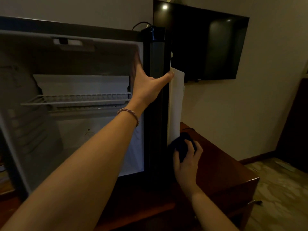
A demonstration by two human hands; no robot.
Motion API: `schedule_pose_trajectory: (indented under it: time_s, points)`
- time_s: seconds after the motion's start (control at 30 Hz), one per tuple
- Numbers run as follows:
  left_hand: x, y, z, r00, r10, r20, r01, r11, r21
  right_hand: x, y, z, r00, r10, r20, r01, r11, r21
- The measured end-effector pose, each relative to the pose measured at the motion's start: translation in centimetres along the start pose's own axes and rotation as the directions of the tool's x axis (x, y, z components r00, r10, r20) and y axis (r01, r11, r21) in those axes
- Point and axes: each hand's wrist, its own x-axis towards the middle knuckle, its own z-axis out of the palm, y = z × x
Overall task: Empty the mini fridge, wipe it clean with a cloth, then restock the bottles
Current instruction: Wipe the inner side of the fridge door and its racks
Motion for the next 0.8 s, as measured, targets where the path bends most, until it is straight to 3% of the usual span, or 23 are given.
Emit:
schedule_pose_trajectory:
  time_s: [0.27,0.47,0.8]
  points:
    - [-0.3,0.3,0.1,1.000,0.000,-0.018,0.000,0.999,-0.037,-1.2,-0.2,0.4,0.998,0.053,-0.032,-0.054,0.998,-0.023]
    - [-0.2,0.3,0.1,1.000,0.000,-0.028,-0.001,0.999,-0.036,6.4,-3.9,-0.3,0.986,-0.123,-0.114,0.123,0.992,-0.008]
    - [0.0,0.0,0.1,0.999,0.015,-0.048,-0.017,0.999,-0.047,17.9,-9.3,-1.5,0.936,-0.211,-0.282,0.227,0.974,0.024]
